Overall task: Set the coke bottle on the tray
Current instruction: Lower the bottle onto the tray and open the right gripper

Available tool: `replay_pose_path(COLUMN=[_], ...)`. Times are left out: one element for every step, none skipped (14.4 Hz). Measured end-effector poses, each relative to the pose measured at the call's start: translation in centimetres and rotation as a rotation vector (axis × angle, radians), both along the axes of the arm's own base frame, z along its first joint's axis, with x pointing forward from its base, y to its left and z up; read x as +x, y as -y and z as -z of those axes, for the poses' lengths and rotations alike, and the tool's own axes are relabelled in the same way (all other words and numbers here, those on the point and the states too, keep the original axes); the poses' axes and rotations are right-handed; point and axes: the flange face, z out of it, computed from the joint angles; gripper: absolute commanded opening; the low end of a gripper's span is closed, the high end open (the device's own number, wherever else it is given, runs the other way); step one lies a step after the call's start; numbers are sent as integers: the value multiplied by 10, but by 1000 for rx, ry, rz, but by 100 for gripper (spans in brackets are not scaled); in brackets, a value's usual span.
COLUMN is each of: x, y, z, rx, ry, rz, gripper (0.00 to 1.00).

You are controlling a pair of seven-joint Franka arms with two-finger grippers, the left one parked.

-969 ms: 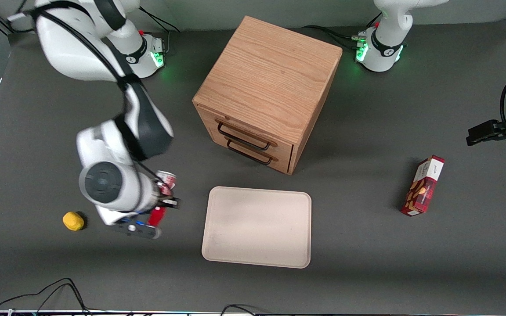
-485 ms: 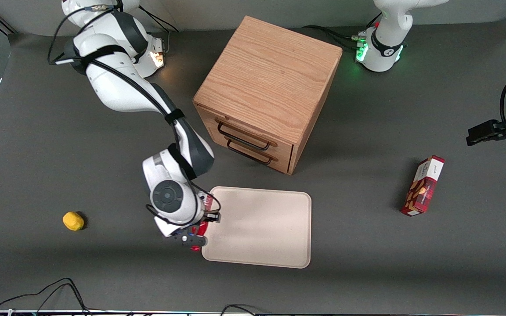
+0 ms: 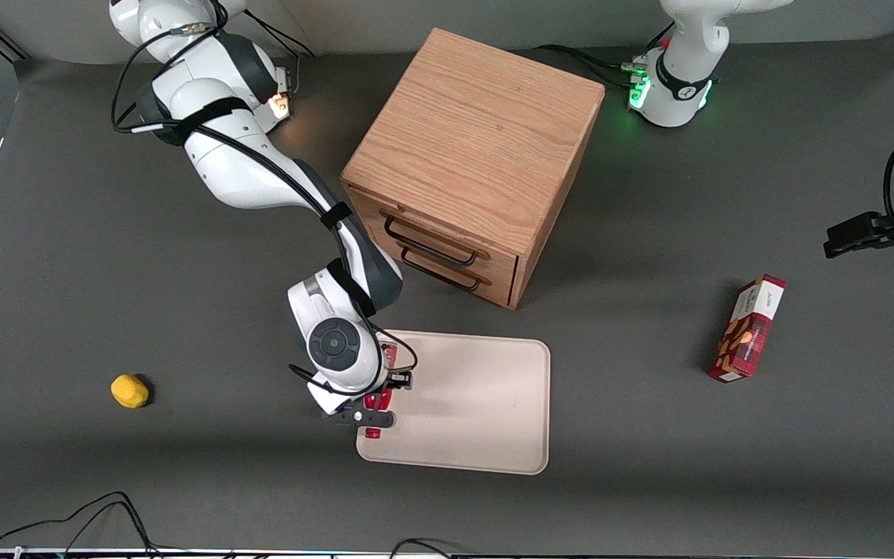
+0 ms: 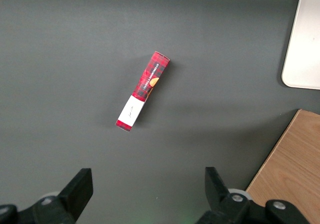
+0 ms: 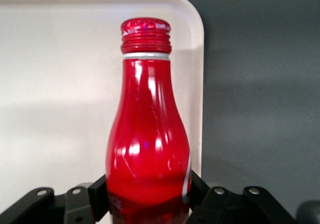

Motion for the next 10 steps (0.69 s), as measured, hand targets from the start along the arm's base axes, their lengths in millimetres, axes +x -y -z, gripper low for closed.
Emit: replay_pose_path(x=[0,1,1,2,2,2,2,2,3,3], y=[0,0,0,-1,-1,-1,0,0,0,1], z=[3,5,6,7,9,11,14,16,17,19], rx=[3,5,8,10,13,14,14,14,15,14], ry=[4,8,14,17,22,24,25,26,28,29], rz=[0,-1,-1,-1,-1,-1,-1,0,0,1], gripper=[0,0,0,0,0,11,36,54,81,100])
